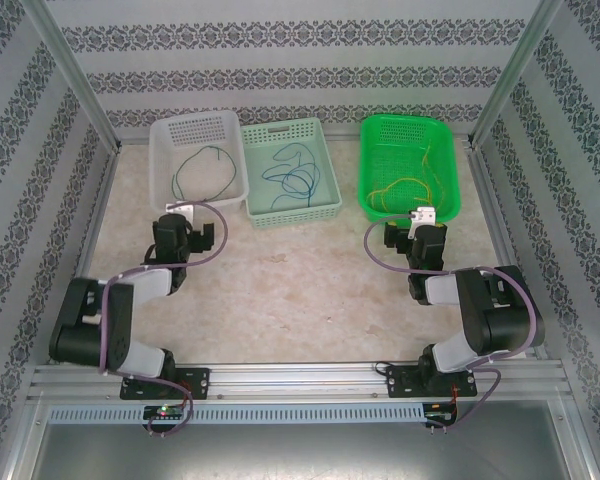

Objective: Untangle the cables

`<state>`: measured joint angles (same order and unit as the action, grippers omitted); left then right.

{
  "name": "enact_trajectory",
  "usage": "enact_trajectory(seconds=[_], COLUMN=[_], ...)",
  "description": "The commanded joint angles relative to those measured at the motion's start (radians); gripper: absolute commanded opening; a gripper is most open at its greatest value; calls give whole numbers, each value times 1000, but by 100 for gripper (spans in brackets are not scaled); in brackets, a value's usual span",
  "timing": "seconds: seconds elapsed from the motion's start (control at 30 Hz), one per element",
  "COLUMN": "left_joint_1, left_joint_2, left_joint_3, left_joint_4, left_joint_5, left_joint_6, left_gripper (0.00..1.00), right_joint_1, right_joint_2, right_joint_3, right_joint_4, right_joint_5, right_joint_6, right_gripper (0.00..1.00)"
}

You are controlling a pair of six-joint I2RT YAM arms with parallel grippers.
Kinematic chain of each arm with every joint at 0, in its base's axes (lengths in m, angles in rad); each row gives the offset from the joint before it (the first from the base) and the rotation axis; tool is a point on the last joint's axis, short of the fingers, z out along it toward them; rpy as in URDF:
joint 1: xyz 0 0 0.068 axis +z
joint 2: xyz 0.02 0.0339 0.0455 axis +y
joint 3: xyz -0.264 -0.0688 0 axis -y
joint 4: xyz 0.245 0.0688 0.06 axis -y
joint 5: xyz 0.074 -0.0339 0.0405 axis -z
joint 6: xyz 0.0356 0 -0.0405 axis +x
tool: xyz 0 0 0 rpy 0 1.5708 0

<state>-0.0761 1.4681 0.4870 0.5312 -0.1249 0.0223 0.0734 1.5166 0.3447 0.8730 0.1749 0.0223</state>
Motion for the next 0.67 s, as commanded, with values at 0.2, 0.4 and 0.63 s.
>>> enact_trajectory(seconds=[0.2, 0.4, 0.63], left_joint_1=[36, 61, 61], left_joint_2=[86, 96, 93], left_joint_3=[-91, -85, -85], left_joint_4=[315, 327, 320], left_joint_5=[27, 58, 59], left_joint_6=[-23, -39, -38], left_gripper=[99, 99, 99], right_joint_1=[-14, -14, -15], right_joint_2=[-8, -7, -8], right_joint_3=[23, 28, 27], right_joint_4=[51, 47, 47], right_joint_5=[-17, -20, -23], right_joint_6=[-4, -4, -4], right_gripper=[98, 98, 98])
